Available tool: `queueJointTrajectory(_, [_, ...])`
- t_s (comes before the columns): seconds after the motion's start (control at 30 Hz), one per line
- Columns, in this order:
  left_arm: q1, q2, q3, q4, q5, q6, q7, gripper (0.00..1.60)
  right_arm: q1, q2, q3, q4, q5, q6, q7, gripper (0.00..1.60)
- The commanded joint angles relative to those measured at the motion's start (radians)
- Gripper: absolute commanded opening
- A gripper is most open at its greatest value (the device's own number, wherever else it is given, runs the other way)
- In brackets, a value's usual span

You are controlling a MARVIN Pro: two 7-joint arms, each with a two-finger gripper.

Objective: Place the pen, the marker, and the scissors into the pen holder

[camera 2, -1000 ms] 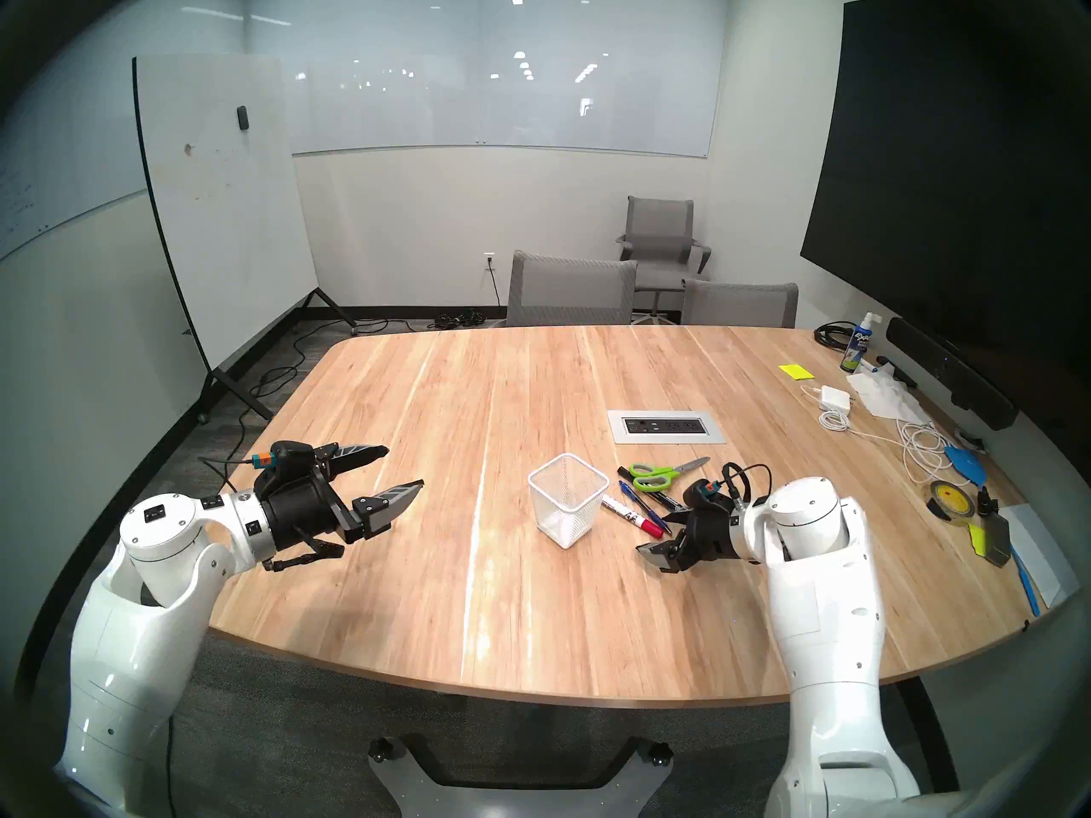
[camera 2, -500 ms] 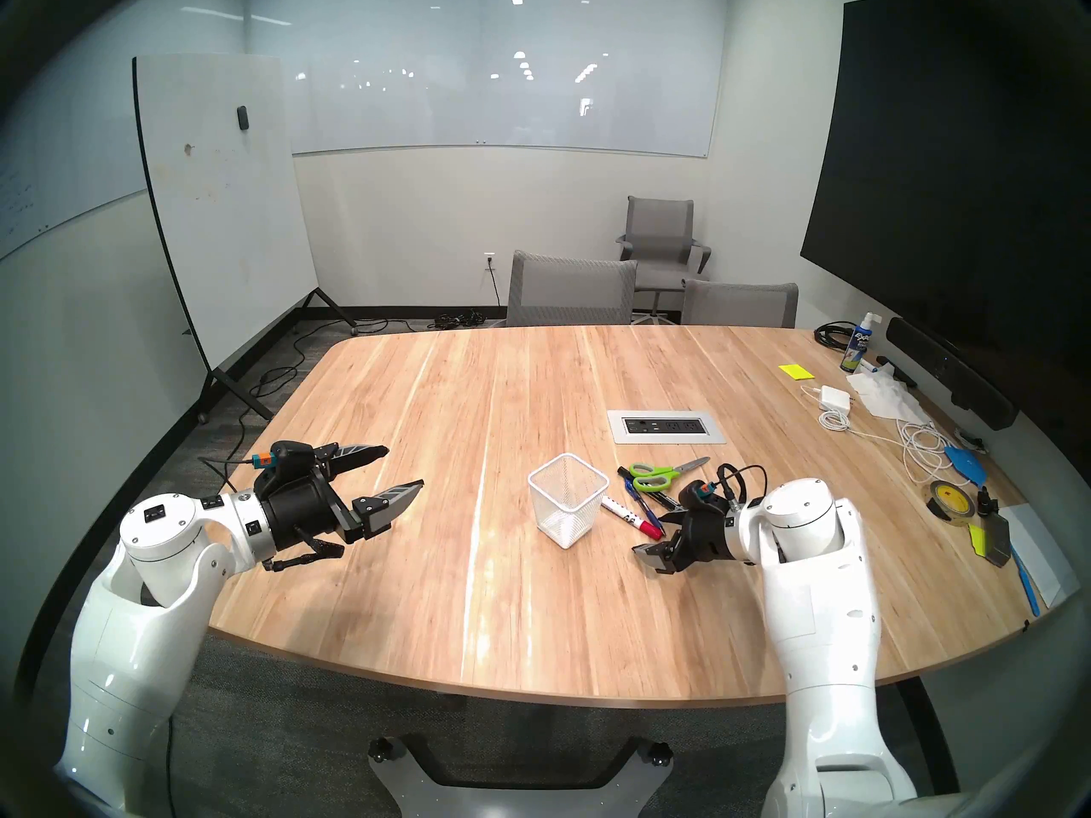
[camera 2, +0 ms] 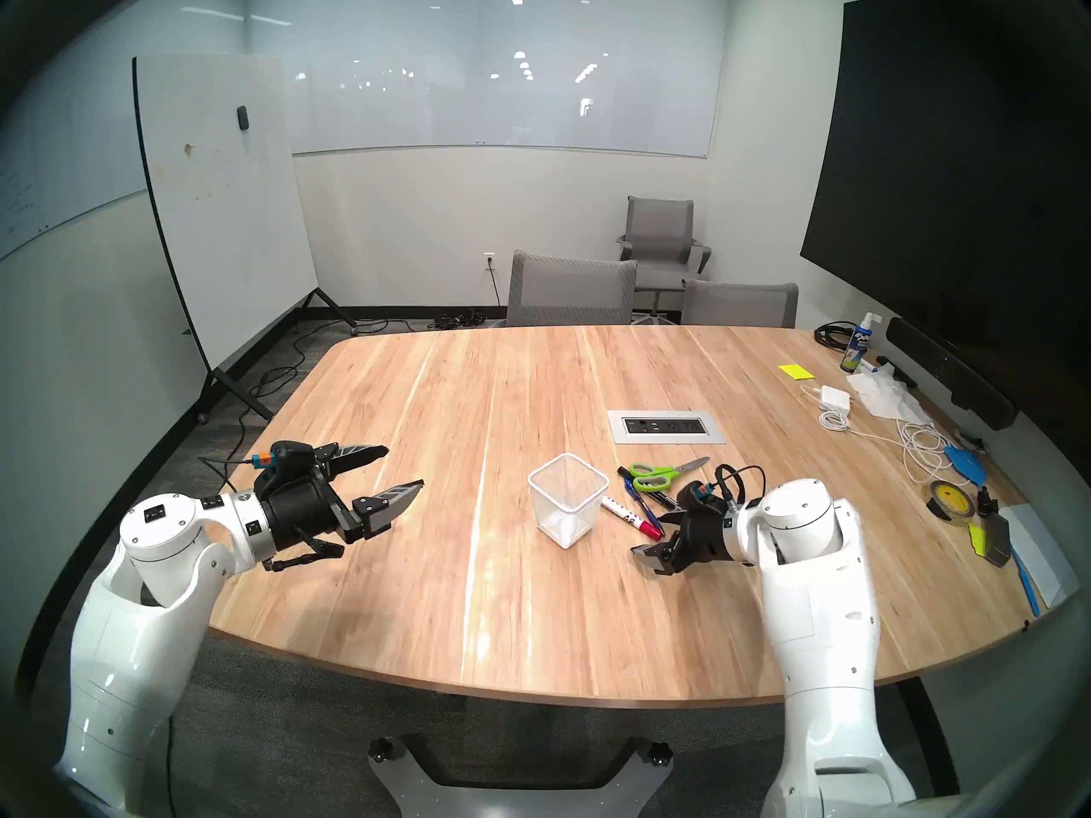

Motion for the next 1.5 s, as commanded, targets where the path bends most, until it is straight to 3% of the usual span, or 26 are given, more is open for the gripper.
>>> queueJointTrajectory(0.0, [-0.001,0.001,-0.001,-0.015,0.0,0.0,0.0,1.6,0.007,-0.001,-0.003,-0.006,-0.004,0.002,-0.005,1.6])
queueJointTrajectory(0.27, [-0.001,0.001,-0.001,-0.015,0.0,0.0,0.0,1.6,0.009,-0.002,-0.008,0.009,-0.006,-0.003,-0.012,1.6])
queueJointTrajectory(0.33, [-0.001,0.001,-0.001,-0.015,0.0,0.0,0.0,1.6,0.008,-0.004,-0.008,0.008,-0.005,-0.006,-0.016,1.2])
queueJointTrajectory(0.37, [-0.001,0.001,-0.001,-0.015,0.0,0.0,0.0,1.6,0.004,-0.008,-0.006,0.003,-0.007,-0.008,-0.028,0.46])
queueJointTrajectory(0.4, [-0.001,0.001,-0.001,-0.015,0.0,0.0,0.0,1.6,0.006,-0.007,-0.007,0.007,-0.004,-0.01,-0.026,0.14])
queueJointTrajectory(0.43, [-0.001,0.001,-0.001,-0.015,0.0,0.0,0.0,1.6,0.007,-0.007,-0.007,0.01,-0.003,-0.011,-0.025,0.0])
queueJointTrajectory(0.8, [-0.001,0.001,-0.001,-0.015,0.0,0.0,0.0,1.6,-0.006,-0.015,0.021,-0.008,0.015,-0.029,-0.046,0.0])
queueJointTrajectory(1.47, [-0.001,0.001,-0.001,-0.014,0.0,-0.001,-0.001,1.6,-0.033,-0.019,0.114,-0.102,0.065,-0.034,0.006,0.0])
